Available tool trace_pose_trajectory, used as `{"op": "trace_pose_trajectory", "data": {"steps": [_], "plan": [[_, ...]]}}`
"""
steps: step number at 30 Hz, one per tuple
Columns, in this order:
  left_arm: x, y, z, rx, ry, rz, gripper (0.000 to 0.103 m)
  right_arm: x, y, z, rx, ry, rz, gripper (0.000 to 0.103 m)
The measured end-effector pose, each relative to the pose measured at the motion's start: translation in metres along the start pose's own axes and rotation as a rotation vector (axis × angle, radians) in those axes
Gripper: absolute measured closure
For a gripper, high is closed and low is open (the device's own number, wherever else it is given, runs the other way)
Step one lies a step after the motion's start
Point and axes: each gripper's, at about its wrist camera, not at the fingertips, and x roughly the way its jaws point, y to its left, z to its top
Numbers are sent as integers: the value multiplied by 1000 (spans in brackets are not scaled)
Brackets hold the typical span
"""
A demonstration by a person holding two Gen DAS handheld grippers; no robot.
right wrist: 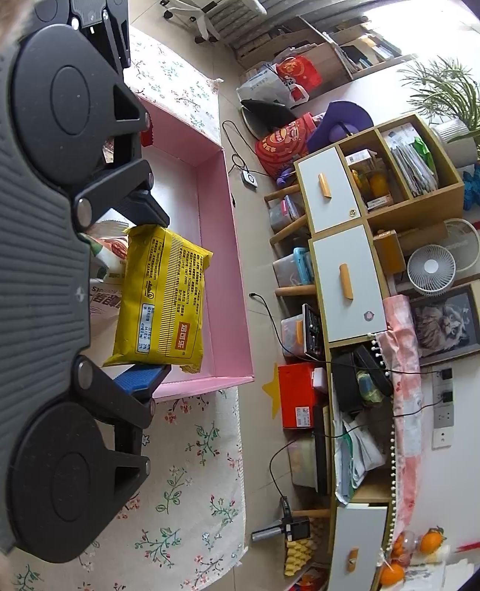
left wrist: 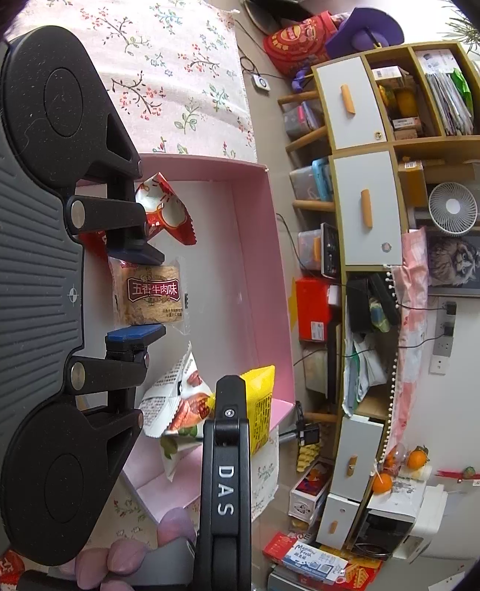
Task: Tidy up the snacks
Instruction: 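Carry the cake packet and noodle pack into the pink box and release both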
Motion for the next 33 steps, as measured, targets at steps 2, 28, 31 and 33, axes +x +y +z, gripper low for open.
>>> {"op": "trace_pose_trajectory", "data": {"steps": [2,28,31,33], "plan": [[-1,-1,0,6,-17,-1,68,1,0,0,2,10,6,26],[-63,-14,-9,29,-52,-23,29,-43,10,0,-10,6,-8,7],[-74,-14,-14,24,-53,-26,27,-52,11,-3,-8,8,-10,5],[-81,-14,-18,22,-50,-29,25,-57,12,-6,-3,11,-7,4]]}}
